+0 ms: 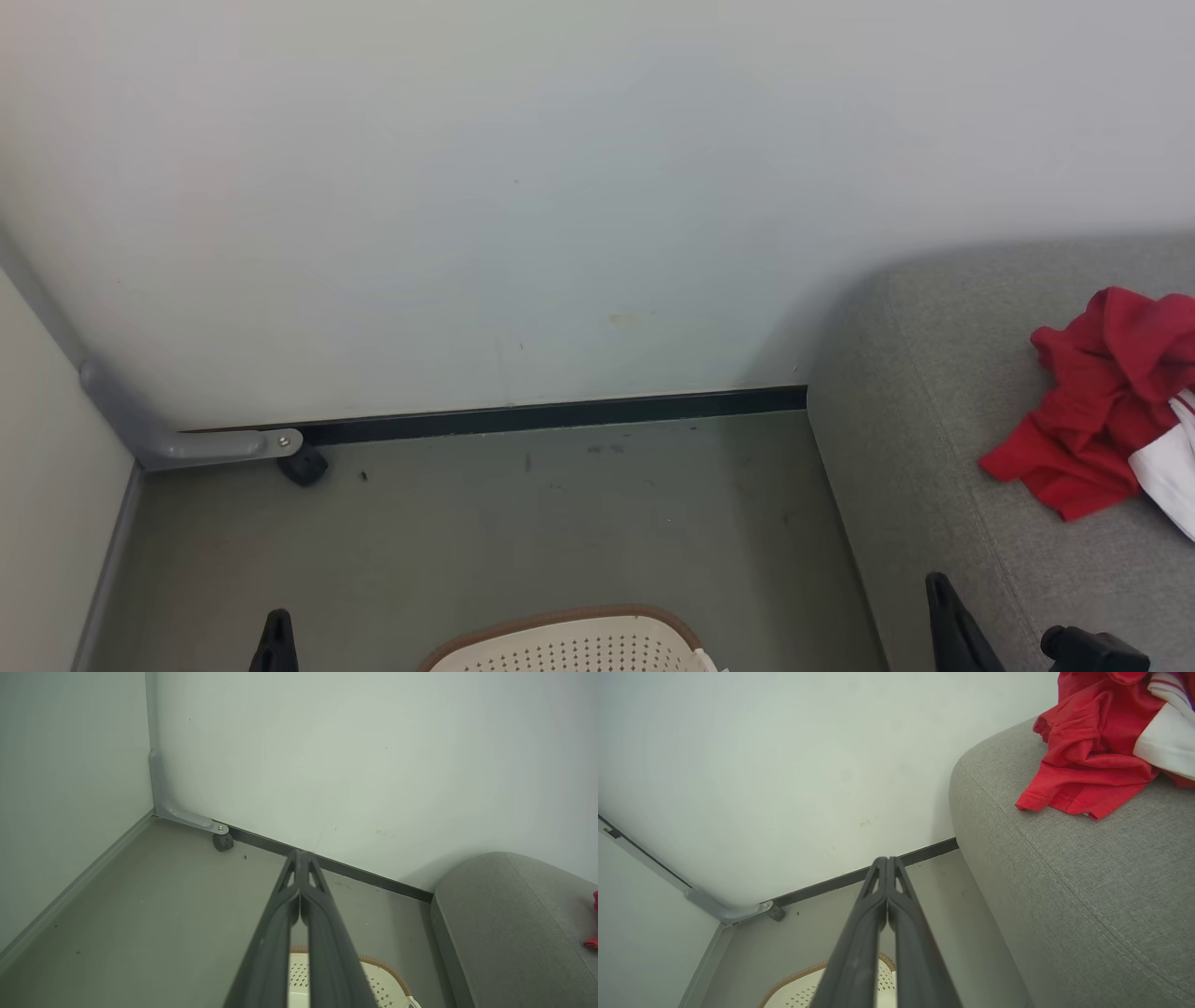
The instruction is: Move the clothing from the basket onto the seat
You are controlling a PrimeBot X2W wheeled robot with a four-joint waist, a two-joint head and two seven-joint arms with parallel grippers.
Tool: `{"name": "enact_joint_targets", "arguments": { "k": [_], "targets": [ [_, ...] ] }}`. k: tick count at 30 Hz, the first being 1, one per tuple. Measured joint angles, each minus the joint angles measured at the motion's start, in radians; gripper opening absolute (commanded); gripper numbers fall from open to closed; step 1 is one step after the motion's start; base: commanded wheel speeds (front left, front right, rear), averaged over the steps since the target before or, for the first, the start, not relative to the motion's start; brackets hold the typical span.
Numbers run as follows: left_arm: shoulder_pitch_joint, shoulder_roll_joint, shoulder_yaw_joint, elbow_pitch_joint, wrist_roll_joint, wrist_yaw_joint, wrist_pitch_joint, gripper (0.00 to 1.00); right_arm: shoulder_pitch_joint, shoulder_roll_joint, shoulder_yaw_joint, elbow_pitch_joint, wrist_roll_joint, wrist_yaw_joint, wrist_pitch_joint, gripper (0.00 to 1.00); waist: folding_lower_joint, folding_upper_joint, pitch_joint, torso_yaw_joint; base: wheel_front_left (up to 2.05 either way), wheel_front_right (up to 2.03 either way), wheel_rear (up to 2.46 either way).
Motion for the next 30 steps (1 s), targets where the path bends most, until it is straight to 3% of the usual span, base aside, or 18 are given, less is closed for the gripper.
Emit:
{"name": "enact_joint_targets", "arguments": {
  "k": [30],
  "targets": [
    [-0.041, -0.012, 0.055, 0.018, -0.412, -0.073, 0.105, 0.00, -0.026, 0.045, -0.158, 0.030, 0.403, 0.072, 0.115, 0.00, 0.0000, 0.0001, -0.001, 0.005, 0.00, 0.00, 0.00]
  ]
}}
